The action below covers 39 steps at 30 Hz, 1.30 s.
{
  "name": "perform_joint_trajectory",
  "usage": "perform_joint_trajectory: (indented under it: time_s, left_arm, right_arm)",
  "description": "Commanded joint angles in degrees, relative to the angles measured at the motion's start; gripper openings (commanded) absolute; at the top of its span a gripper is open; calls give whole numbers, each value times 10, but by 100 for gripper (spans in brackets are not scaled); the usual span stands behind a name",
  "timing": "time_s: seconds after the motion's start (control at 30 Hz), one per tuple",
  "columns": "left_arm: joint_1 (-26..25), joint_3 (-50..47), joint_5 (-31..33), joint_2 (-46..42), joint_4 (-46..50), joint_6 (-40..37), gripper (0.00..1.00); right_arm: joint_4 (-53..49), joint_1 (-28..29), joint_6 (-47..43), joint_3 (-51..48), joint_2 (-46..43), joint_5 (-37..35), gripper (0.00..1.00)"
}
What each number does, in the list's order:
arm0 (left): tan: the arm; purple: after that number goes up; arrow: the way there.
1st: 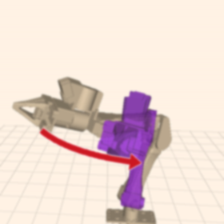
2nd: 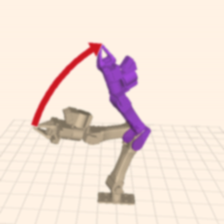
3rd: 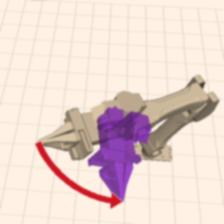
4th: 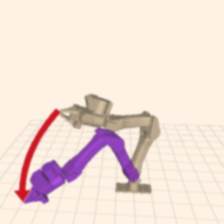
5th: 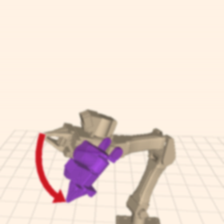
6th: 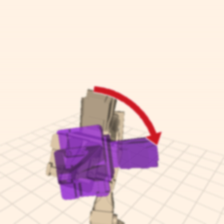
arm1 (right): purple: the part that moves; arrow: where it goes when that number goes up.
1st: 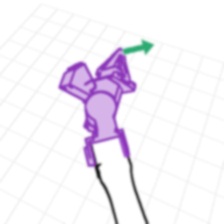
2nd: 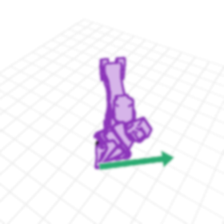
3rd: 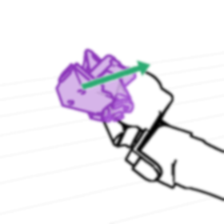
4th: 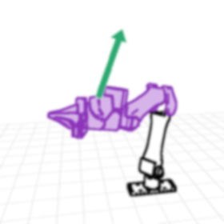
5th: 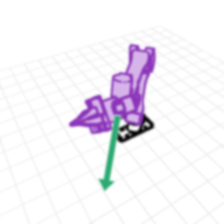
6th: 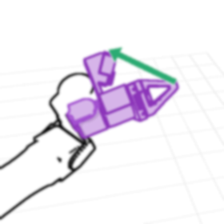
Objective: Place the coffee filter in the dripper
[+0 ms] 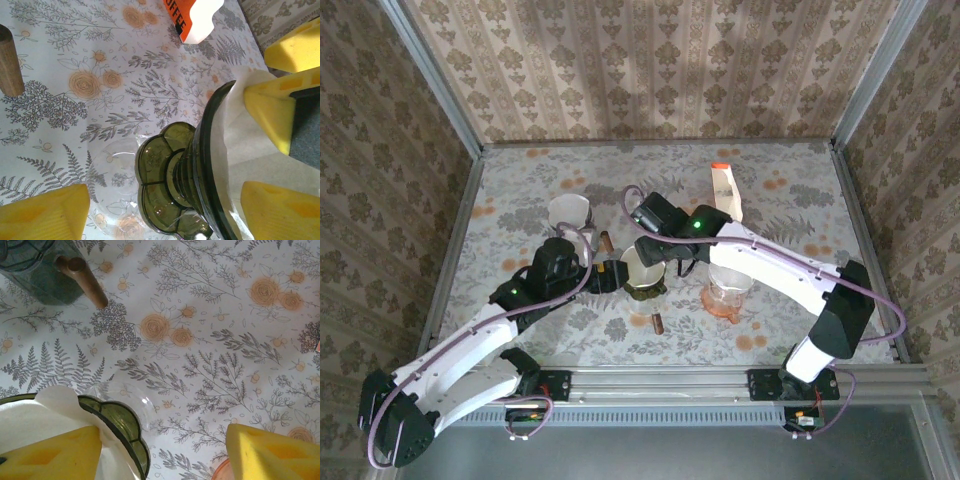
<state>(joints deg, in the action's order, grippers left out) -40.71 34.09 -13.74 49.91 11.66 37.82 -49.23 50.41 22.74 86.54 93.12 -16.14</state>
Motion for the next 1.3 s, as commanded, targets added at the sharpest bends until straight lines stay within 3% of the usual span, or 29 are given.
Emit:
perform_joint_trajectory:
  time_s: [0.0,0.23,0.47,0.87,1.27]
  left_arm:
    - [6,-7,-5,-6,-4,8,82]
    - [12,-2,-8,-34,-2,16,91]
    - [25,13,-16,-38,-25,13,93]
    - [29,-11,-33,-3,-40,21,76]
    - [19,-27,-28,-23,-36,32,76]
  right_arm:
    - [10,-3,10,6,5,-21,67]
    - [17,-3,16,-11,-5,-17,67]
    - [24,-3,18,-22,-13,-11,67]
    - [32,-2,25,-44,-33,-7,67]
    - [50,5,39,-71,-90,0,70]
